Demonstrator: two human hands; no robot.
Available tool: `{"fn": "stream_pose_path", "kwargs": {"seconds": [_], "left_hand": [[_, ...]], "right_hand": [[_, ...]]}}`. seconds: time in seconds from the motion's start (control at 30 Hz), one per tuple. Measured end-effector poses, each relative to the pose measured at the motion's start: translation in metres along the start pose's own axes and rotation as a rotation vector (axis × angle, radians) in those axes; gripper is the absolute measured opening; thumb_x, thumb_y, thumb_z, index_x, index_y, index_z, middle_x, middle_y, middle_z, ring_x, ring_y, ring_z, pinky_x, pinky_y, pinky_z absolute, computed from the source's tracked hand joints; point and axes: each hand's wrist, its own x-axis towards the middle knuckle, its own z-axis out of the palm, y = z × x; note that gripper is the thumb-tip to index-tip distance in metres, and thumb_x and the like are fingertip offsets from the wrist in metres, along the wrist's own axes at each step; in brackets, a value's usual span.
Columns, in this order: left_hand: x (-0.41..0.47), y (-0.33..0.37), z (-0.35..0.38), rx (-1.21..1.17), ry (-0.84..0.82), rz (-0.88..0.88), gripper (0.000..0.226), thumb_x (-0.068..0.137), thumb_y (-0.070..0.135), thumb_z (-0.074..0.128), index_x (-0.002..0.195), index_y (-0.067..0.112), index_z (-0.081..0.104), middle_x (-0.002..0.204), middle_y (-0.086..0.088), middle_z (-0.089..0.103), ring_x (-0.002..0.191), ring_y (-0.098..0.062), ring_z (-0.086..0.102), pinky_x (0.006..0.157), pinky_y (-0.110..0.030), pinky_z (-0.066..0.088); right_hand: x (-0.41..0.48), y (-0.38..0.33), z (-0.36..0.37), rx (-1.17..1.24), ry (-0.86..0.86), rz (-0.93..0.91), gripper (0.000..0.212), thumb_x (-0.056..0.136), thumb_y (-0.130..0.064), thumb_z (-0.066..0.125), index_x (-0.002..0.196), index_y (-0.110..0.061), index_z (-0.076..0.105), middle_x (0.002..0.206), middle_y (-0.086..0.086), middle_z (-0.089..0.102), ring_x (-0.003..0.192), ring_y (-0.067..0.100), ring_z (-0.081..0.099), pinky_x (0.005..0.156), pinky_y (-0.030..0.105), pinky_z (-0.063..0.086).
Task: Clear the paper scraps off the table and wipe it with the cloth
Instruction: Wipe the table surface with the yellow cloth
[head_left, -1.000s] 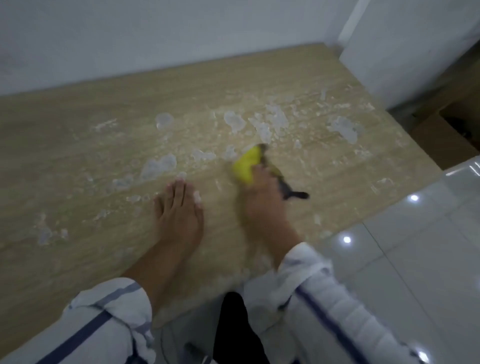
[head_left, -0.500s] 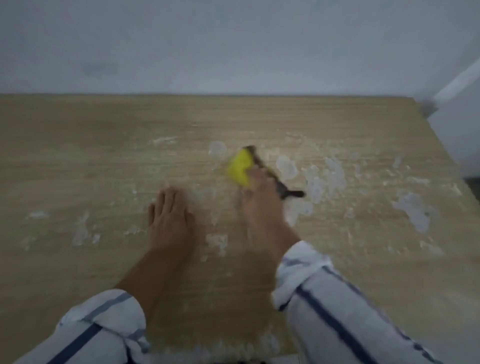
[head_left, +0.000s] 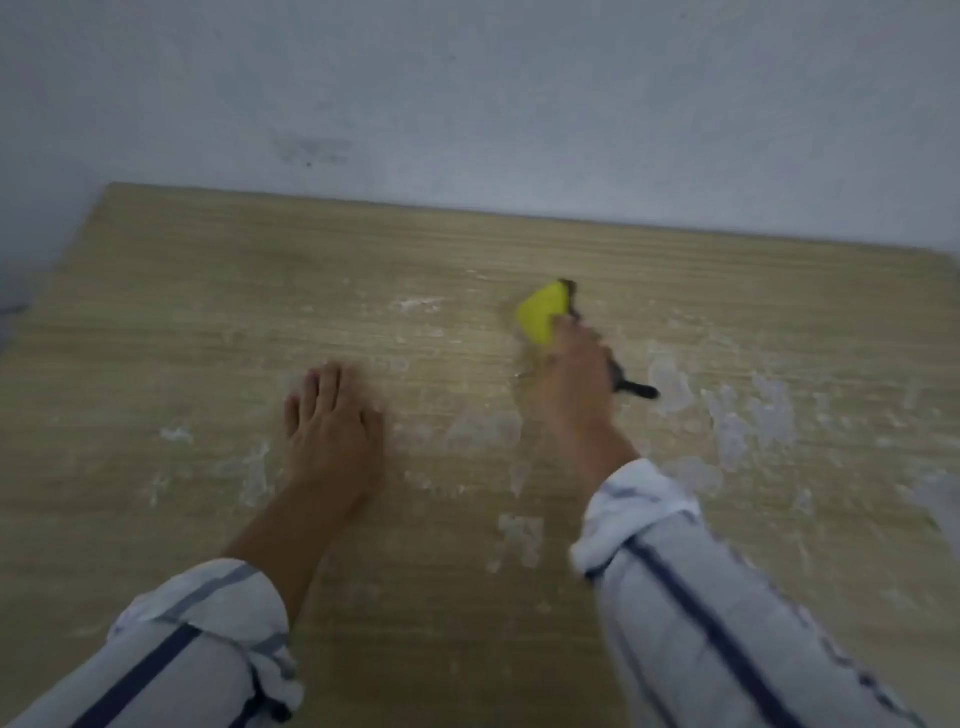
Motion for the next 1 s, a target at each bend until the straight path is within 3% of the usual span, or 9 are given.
{"fn": "stream_pose_path", "kwargs": {"seconds": [0.1,0.17,0.37,0.47,0.6,0.67,0.87,0.93,1.0], "left_hand": [[0.019,-0.015,-0.009,-0.013,0.023,-0.040,0.059,0.097,0.037,0.029,0.149,0.014,0.015,0.158,-0.005,0.011,0.146,-0.024,0.004,0.118,-0.045,0.004],[0.027,-0.021,-0.011,-0.011,0.026,-0.050,0.059,0.096,0.038,0.029,0.149,0.015,0.014,0.158,-0.005,0.010,0.146,-0.024,0.004,0.118,-0.046,0.003],[0.033,-0.023,-0.009,-0.003,0.013,-0.020,0.061,0.096,0.039,0.024,0.150,0.016,0.008,0.159,-0.003,0.004,0.146,-0.023,-0.002,0.117,-0.046,-0.003],[0.043,-0.022,-0.011,-0.002,0.013,0.008,0.060,0.096,0.038,0.023,0.150,0.016,0.006,0.159,-0.003,0.003,0.146,-0.022,-0.004,0.118,-0.046,-0.002],[0.061,-0.022,-0.012,-0.021,-0.002,0.014,0.059,0.097,0.038,0.021,0.150,0.019,0.005,0.159,-0.001,0.001,0.146,-0.019,-0.005,0.118,-0.045,-0.002],[0.069,-0.023,-0.012,-0.029,0.007,0.006,0.058,0.097,0.038,0.023,0.150,0.019,0.007,0.159,-0.001,0.003,0.146,-0.019,-0.003,0.118,-0.046,-0.002],[0.075,-0.022,-0.013,-0.014,0.012,0.026,0.059,0.097,0.036,0.023,0.150,0.016,0.007,0.159,-0.003,0.002,0.146,-0.021,-0.004,0.116,-0.044,-0.006],[0.076,-0.021,-0.013,0.001,0.004,0.038,0.059,0.097,0.036,0.021,0.150,0.016,0.005,0.159,-0.002,0.000,0.146,-0.021,-0.005,0.117,-0.044,-0.006],[0.078,-0.019,-0.015,-0.001,-0.018,0.054,0.059,0.097,0.035,0.020,0.150,0.016,0.003,0.159,-0.001,-0.002,0.146,-0.020,-0.006,0.118,-0.044,-0.005]], "right_hand": [[-0.060,-0.062,0.051,0.028,-0.291,-0.452,0.052,0.090,-0.019,0.024,0.141,-0.012,0.035,0.149,0.020,0.031,0.138,0.038,0.026,0.114,0.045,0.016],[-0.065,-0.057,0.061,-0.035,-0.366,-0.561,0.067,0.081,-0.028,0.009,0.142,-0.017,0.034,0.152,0.015,0.025,0.142,0.035,0.018,0.116,0.046,0.009],[0.038,0.021,0.013,-0.089,-0.083,-0.049,0.048,0.089,-0.013,0.035,0.137,-0.011,0.041,0.148,0.021,0.032,0.134,0.038,0.032,0.108,0.046,0.026],[0.050,-0.023,0.013,0.129,0.077,0.144,0.046,0.089,-0.016,0.039,0.135,-0.012,0.043,0.139,0.017,0.045,0.124,0.035,0.044,0.099,0.036,0.035],[0.010,-0.118,0.080,0.106,-0.216,-0.370,0.053,0.089,-0.005,0.036,0.142,-0.009,0.033,0.153,0.017,0.023,0.142,0.031,0.018,0.115,0.040,0.011],[0.003,-0.121,0.098,0.040,-0.289,-0.475,0.056,0.087,-0.006,0.028,0.142,-0.011,0.033,0.154,0.014,0.021,0.144,0.030,0.015,0.116,0.040,0.009],[0.080,-0.012,0.036,-0.114,-0.014,0.022,0.052,0.087,-0.006,0.046,0.138,-0.010,0.038,0.144,0.021,0.037,0.130,0.037,0.038,0.106,0.041,0.031],[0.093,-0.008,0.017,-0.041,0.036,0.269,0.044,0.090,-0.009,0.043,0.134,-0.009,0.042,0.136,0.020,0.047,0.124,0.036,0.045,0.100,0.040,0.037],[0.095,-0.050,0.028,-0.005,0.075,0.304,0.040,0.090,-0.015,0.042,0.129,-0.010,0.047,0.125,0.017,0.057,0.115,0.034,0.053,0.094,0.041,0.043]]}}
